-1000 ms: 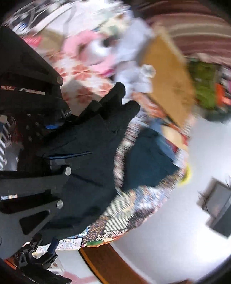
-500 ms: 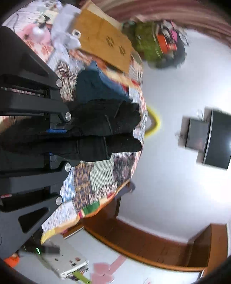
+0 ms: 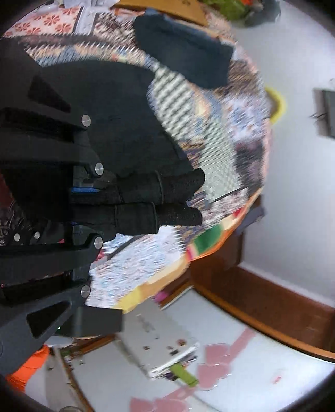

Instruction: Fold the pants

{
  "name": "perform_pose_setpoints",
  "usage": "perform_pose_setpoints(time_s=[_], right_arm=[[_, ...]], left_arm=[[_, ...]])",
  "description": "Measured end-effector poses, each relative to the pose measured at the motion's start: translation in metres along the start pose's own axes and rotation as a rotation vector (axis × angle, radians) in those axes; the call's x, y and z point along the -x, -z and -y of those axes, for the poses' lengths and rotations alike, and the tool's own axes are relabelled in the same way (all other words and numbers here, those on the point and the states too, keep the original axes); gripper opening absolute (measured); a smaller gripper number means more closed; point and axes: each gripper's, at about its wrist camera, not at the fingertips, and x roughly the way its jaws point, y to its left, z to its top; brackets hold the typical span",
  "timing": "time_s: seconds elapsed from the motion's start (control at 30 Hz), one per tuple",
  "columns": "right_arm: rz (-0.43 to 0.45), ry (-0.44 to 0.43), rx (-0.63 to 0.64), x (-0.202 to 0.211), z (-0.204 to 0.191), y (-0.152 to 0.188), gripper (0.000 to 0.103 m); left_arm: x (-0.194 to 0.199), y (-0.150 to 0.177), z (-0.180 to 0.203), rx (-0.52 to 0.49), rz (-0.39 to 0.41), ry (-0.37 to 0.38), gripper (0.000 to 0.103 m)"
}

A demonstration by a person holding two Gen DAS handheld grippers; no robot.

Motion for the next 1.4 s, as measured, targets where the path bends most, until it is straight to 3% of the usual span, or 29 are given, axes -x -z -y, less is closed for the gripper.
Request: perform_pose_setpoints(time_s=[0.13,0.2,0.27,0.3,0.43,0.57,0.67,0.83,1.03,1.17,1.23,1.4], right_arm=[[0.004,-0.005,-0.002,0.002,0.001,0.002,0.067],[0.008,-0.007,-0.003,0.005,0.002,0.002,0.067],[0.013,-0.007,-0.007,0.008,0.003,0.004,0.067],[0.017,-0.005,-0.009,0.01,0.002,0.004,0.067],[0.02,0.003,-0.008,0.017,0.002,0.009,0.068],[0.022,0.004,-0.021,0.023,0.006,0.013,0.068],[0.03,0.02,-0.024,0.027,0.01,0.012,0.068],[0.033,0.029,-0.028,0.034,0.009,0.015,0.068],[0.033,0.028,-0.069,0.032,0.009,0.019,0.068],[0.028,0.033,-0.093,0.032,0.009,0.02,0.068],[0.029,0.039,-0.095,0.034,0.01,0.02,0.068],[0.035,0.077,-0.092,0.04,0.013,0.021,0.068]], left_arm=[[-0.007,0.015,0.006,-0.025,-0.072,0.021,0.018],[-0.004,0.021,0.01,-0.029,-0.105,0.049,0.029],[0.002,0.025,0.015,-0.042,-0.11,0.072,0.053],[0.007,0.026,0.016,-0.051,-0.098,0.068,0.065],[0.032,0.018,0.017,-0.081,-0.019,0.026,0.073],[0.044,-0.001,-0.009,-0.082,0.057,-0.083,0.089],[0.042,-0.019,-0.045,-0.064,0.076,-0.171,0.092],[0.021,-0.047,-0.108,-0.001,0.042,-0.295,0.092],[-0.044,-0.06,-0.158,0.013,-0.092,-0.382,0.092],[-0.105,-0.045,-0.178,-0.026,-0.26,-0.439,0.093],[-0.119,-0.033,-0.187,-0.028,-0.323,-0.432,0.094],[-0.093,-0.012,-0.207,0.036,-0.321,-0.355,0.101]])
